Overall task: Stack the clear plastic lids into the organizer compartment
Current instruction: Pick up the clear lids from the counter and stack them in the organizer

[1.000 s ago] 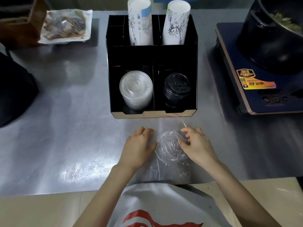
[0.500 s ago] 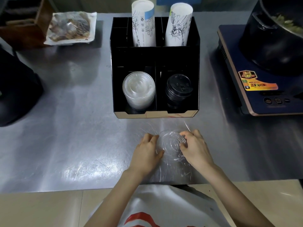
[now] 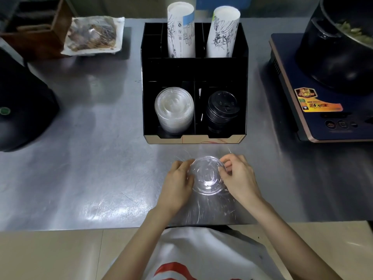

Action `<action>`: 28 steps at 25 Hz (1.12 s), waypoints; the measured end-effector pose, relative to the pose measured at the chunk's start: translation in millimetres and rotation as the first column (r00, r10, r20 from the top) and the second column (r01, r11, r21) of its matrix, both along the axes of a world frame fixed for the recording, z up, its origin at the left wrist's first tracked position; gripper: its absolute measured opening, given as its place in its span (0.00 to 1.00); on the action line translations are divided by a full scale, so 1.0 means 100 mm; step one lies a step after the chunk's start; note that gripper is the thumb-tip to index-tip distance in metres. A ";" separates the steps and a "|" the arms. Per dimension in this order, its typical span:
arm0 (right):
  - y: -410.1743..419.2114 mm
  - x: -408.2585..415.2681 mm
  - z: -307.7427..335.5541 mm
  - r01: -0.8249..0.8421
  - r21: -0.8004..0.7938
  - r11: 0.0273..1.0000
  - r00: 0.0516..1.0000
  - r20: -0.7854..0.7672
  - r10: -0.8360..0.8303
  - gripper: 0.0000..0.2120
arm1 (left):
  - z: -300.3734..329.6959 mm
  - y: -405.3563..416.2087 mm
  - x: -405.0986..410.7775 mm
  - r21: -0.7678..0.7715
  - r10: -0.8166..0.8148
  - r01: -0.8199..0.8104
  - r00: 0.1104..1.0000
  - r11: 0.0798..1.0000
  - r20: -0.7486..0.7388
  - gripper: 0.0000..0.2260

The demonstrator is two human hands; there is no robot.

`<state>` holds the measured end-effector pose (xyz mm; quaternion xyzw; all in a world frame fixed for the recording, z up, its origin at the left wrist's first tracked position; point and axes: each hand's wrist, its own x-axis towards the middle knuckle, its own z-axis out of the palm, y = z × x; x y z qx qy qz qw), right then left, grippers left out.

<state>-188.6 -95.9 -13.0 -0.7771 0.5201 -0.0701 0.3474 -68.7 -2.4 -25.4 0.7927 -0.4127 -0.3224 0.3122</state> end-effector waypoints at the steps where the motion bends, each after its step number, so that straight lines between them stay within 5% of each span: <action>1: 0.00 0.01 0.01 0.002 0.004 1.000 1.000 0.023 -0.002 0.06 | 0.01 0.00 0.02 -0.012 0.015 -0.015 1.000 1.000 0.003 0.18; 14: -0.20 0.41 0.31 -0.072 -0.055 0.996 0.975 0.207 0.082 0.07 | 0.32 0.02 0.31 -0.160 0.088 -0.066 0.987 0.985 0.133 0.27; 20: -0.33 0.62 0.44 -0.073 -0.098 0.992 0.967 0.236 0.095 0.08 | 0.47 -0.06 0.43 -0.133 0.029 0.009 0.959 0.991 0.282 0.40; 28: -0.50 0.87 0.56 -0.125 -0.115 0.986 0.962 0.231 0.149 0.09 | 0.52 -0.20 0.68 -0.107 0.037 0.002 0.933 0.994 0.359 0.43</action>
